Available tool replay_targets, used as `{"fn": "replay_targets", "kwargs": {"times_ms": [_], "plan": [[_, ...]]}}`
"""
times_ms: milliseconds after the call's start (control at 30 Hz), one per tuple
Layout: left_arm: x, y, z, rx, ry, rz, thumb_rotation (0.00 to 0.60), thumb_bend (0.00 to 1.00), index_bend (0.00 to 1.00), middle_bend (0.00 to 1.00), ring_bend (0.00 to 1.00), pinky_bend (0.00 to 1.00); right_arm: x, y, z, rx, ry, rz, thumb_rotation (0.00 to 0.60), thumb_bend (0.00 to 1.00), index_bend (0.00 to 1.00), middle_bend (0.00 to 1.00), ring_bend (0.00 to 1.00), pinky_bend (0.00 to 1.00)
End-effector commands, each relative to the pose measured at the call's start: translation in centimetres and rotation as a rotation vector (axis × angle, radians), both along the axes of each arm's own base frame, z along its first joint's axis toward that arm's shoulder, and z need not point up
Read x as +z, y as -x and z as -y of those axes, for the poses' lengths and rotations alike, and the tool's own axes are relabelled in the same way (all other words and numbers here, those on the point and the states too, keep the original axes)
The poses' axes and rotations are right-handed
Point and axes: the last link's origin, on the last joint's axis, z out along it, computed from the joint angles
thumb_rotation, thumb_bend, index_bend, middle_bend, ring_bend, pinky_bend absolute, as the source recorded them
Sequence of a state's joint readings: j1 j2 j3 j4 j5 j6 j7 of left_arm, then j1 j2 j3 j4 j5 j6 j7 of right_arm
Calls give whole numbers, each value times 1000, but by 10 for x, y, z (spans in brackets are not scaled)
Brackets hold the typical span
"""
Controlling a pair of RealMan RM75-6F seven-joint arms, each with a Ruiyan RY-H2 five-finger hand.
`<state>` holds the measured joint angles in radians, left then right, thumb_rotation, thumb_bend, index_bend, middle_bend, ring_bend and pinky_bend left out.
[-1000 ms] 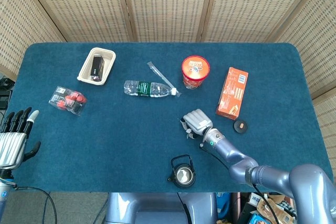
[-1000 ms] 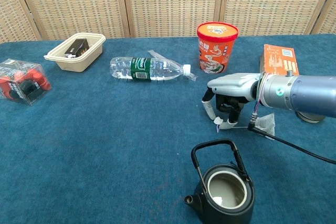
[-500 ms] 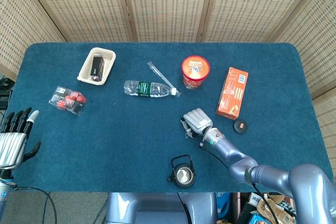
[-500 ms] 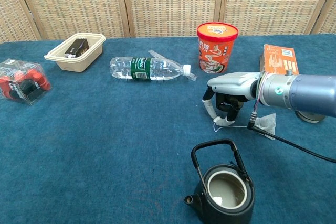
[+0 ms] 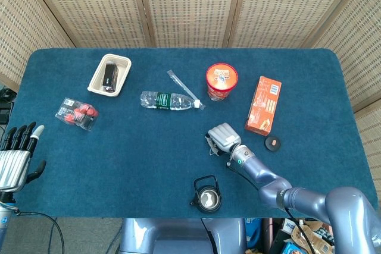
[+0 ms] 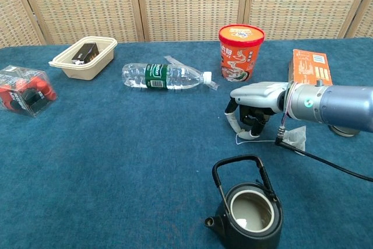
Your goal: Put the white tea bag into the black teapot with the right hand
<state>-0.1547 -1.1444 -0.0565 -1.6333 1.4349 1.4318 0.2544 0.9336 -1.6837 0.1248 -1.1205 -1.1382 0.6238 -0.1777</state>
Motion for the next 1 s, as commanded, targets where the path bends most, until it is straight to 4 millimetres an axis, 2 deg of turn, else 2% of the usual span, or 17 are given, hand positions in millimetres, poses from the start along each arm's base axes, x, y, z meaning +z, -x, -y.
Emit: {"fn": "replay_targets", "kwargs": {"times_ms": [33,600,1000], "plan": [[0,0,0,1,-1,0,600,369,34,0,0,0,-1,0,0,0,0,0,600,557,613,959,979,1000],[1,1,1,1,-5,4,600,369,34,0,0,0,4,-1,3,-12,20,33,600,668,645,963,984,1000],[0,1,1,-2,-3,8,600,369,34,0,0,0,42,-6,1,5,77,109,600,675,651,963,984,1000]]}}
